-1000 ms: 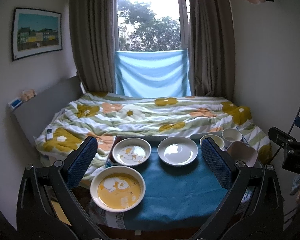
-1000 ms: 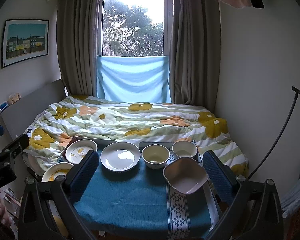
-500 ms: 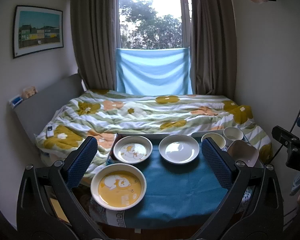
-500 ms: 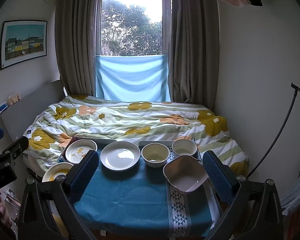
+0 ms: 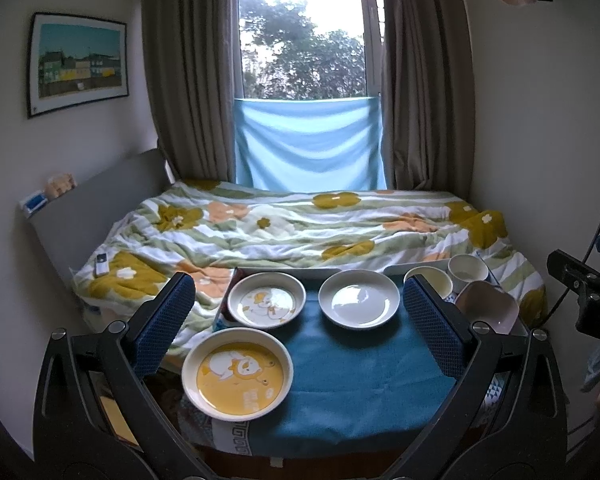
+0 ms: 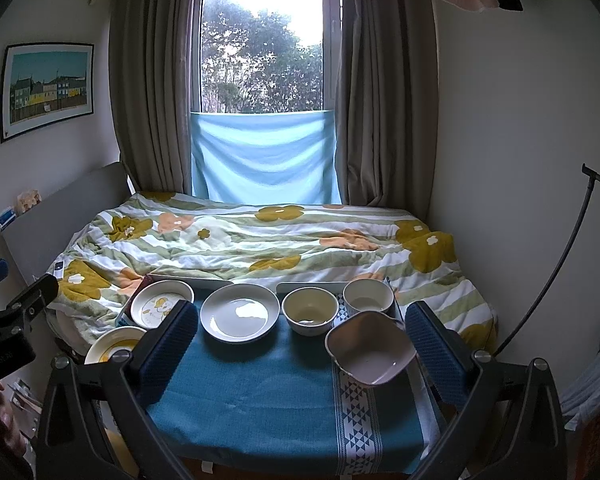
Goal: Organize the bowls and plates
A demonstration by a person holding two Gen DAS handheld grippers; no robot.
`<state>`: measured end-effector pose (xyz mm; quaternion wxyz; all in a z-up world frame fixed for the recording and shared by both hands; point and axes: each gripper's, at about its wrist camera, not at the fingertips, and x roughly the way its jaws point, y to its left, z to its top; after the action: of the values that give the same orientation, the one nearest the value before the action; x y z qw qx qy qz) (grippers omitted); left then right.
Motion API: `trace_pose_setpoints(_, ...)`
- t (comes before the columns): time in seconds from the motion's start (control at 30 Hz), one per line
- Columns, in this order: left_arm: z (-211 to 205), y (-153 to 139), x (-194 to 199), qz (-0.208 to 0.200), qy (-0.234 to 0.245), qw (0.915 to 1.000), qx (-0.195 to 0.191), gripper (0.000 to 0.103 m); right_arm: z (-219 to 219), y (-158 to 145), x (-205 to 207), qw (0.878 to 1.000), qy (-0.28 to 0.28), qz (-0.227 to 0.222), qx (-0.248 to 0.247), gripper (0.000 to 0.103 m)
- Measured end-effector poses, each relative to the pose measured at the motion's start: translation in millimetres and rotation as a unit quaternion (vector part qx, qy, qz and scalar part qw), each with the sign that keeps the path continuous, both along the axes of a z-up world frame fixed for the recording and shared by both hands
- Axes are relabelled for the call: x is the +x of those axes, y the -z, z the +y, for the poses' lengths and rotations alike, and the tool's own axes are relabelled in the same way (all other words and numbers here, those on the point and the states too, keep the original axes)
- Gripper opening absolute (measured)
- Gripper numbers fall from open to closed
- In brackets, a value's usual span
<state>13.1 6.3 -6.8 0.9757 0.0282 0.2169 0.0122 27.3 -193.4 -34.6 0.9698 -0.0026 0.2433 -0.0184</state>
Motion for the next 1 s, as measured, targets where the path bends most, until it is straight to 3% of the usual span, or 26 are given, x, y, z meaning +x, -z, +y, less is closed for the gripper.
trace_pose_setpoints(0.23,0,0,5,0.005,-0.012,0.9999,-0.003,0.103,-4,-8,9,1.000,-0.013,0.002,0.002,0.103)
trace_pose_setpoints(0.33,11,9,10,0.026,-0.033,0.9990,-0.017,0.103,-1,-6,28,0.999,-0.038,0.023,-0.007,0.103)
trace_pose_setpoints(0.5,47,50,15,0.086,-0.091,0.9916,-0.034,0.103,15,22,67,0.992,-0.109,0.059,-0.010,0.103)
trace_pose_setpoints(0.67,101,100,19,0.148,-0.141,0.9754,-0.081,0.103,53,67,115,0.975,-0.189,0.113,0.010,0.103)
trace_pose_setpoints(0.8,149,142,26,0.185,-0.160,0.9590,-0.143,0.101,89,104,149,0.958,-0.239,0.157,0.023,0.103)
trace_pose_setpoints(1.0,202,215,44,0.252,-0.168,0.9248,-0.230,0.094,147,174,194,0.925,-0.292,0.244,0.012,0.099)
